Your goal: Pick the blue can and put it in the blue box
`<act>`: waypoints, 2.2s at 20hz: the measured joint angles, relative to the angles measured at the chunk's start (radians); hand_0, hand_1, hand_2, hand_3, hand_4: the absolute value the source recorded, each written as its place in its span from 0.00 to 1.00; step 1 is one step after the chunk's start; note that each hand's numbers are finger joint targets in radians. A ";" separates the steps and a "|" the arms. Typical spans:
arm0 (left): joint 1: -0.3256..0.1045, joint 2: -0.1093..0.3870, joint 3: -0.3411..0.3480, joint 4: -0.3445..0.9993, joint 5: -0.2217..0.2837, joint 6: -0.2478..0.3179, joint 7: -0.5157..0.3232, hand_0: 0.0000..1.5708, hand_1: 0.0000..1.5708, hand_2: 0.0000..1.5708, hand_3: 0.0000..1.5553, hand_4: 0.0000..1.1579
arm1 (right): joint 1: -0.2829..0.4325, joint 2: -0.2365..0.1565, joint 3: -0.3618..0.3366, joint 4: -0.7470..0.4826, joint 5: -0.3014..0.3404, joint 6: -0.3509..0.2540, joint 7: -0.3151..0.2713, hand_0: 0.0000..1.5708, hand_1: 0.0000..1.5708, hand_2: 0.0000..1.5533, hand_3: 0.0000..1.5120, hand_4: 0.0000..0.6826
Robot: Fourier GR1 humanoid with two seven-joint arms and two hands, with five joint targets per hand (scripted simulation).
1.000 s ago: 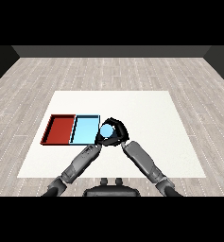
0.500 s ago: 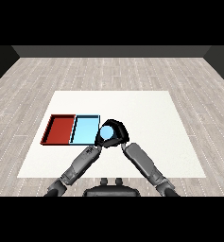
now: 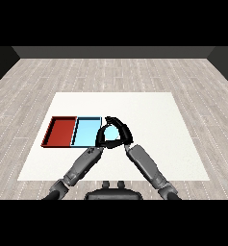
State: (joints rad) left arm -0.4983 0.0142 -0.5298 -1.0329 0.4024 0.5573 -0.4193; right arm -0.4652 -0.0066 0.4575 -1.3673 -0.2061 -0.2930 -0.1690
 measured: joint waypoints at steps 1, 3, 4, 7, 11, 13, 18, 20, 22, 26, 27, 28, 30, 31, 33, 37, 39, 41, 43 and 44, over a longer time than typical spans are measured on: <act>0.005 0.000 0.000 -0.005 0.002 -0.002 -0.009 1.00 1.00 0.99 0.94 0.96 | -0.004 0.000 0.013 -0.008 0.003 -0.017 0.008 0.00 0.00 0.00 0.00 0.00; -0.008 -0.001 0.005 0.010 0.013 -0.006 -0.031 1.00 1.00 0.99 0.93 0.98 | 0.000 0.002 0.007 0.003 0.010 -0.020 -0.005 0.00 0.00 0.00 0.00 0.00; -0.004 -0.003 0.011 0.017 0.010 -0.013 -0.045 1.00 1.00 1.00 0.94 0.99 | -0.012 0.004 -0.002 0.016 0.004 -0.029 -0.010 0.00 0.00 0.00 0.00 0.00; -0.029 -0.004 0.013 0.029 -0.009 0.011 -0.052 1.00 1.00 1.00 0.95 0.99 | 0.004 0.004 -0.018 -0.004 0.025 -0.045 -0.011 0.00 0.00 0.00 0.00 0.00; -0.024 -0.010 -0.002 0.021 -0.029 0.044 -0.066 1.00 1.00 1.00 0.96 0.99 | 0.033 -0.018 -0.082 -0.073 -0.010 0.007 0.001 0.00 0.00 0.00 0.00 0.00; 0.000 -0.003 0.007 0.001 -0.055 0.039 -0.067 1.00 1.00 1.00 0.95 0.98 | 0.047 -0.026 -0.114 -0.078 -0.026 0.047 -0.016 0.00 0.00 0.00 0.00 0.00; -0.012 0.036 0.072 0.025 -0.081 0.008 -0.058 1.00 1.00 1.00 0.95 0.98 | 0.141 -0.080 -0.154 -0.203 -0.057 0.115 -0.015 0.00 0.00 0.00 0.00 0.00; -0.029 0.063 0.103 0.036 -0.088 0.006 -0.053 1.00 1.00 0.99 0.95 0.99 | 0.203 -0.106 -0.169 -0.265 -0.066 0.132 -0.034 0.00 0.00 0.00 0.00 0.00; -0.048 0.089 0.125 0.046 -0.102 0.016 -0.026 1.00 1.00 1.00 0.95 0.99 | 0.239 -0.137 -0.204 -0.320 -0.086 0.148 -0.034 0.00 0.00 0.00 0.00 0.00; -0.072 0.157 0.190 0.106 -0.110 0.017 0.004 0.98 0.98 0.98 0.96 0.97 | 0.285 -0.159 -0.248 -0.378 -0.091 0.143 -0.039 0.00 0.00 0.00 0.00 0.00; -0.088 0.172 0.200 0.133 -0.116 0.020 0.028 0.98 0.98 0.98 0.95 0.96 | 0.289 -0.156 -0.258 -0.372 -0.092 0.142 -0.049 0.00 0.00 0.00 0.00 0.00; -0.094 0.188 0.210 0.160 -0.123 0.024 0.040 0.99 0.99 0.98 0.94 0.95 | 0.292 -0.160 -0.273 -0.368 -0.100 0.148 -0.056 0.00 0.00 0.00 0.00 0.00; -0.105 0.213 0.226 0.220 -0.135 0.023 0.058 0.99 0.99 0.98 0.94 0.94 | 0.312 -0.166 -0.296 -0.372 -0.116 0.158 -0.062 0.00 0.00 0.00 0.00 0.00; -0.117 0.226 0.240 0.266 -0.134 0.005 0.061 1.00 1.00 0.99 0.95 0.93 | 0.315 -0.164 -0.300 -0.371 -0.119 0.161 -0.066 0.00 0.00 0.00 0.00 0.00; -0.151 0.241 0.259 0.341 -0.141 -0.016 0.082 1.00 1.00 0.99 0.96 0.91 | 0.314 -0.165 -0.322 -0.352 -0.140 0.184 -0.078 0.00 0.00 0.00 0.00 0.00; -0.224 0.243 0.272 0.529 -0.171 -0.054 0.112 1.00 1.00 1.00 0.96 0.90 | 0.299 -0.157 -0.349 -0.315 -0.158 0.198 -0.089 0.00 0.00 0.00 0.00 0.00; -0.264 0.237 0.273 0.620 -0.189 -0.069 0.127 1.00 1.00 0.99 0.94 0.89 | 0.284 -0.146 -0.358 -0.278 -0.158 0.201 -0.107 0.00 0.00 0.00 0.00 0.00; -0.291 0.217 0.277 0.705 -0.205 -0.068 0.128 1.00 1.00 1.00 0.93 0.85 | 0.290 -0.146 -0.372 -0.258 -0.173 0.217 -0.113 0.00 0.00 0.00 0.00 0.00; -0.314 0.199 0.285 0.776 -0.214 -0.073 0.127 1.00 1.00 0.98 0.93 0.83 | 0.278 -0.152 -0.392 -0.234 -0.189 0.232 -0.111 0.00 0.00 0.00 0.00 0.00; -0.321 0.184 0.294 0.804 -0.211 -0.066 0.133 0.68 0.68 0.67 0.71 0.79 | 0.266 -0.149 -0.398 -0.212 -0.189 0.231 -0.116 0.00 0.00 0.00 0.00 0.00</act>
State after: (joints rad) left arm -0.8195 0.1980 -0.2356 -0.2285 0.1917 0.4913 -0.2868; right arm -0.1988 -0.1553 0.0592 -1.5797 -0.3952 -0.0617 -0.2851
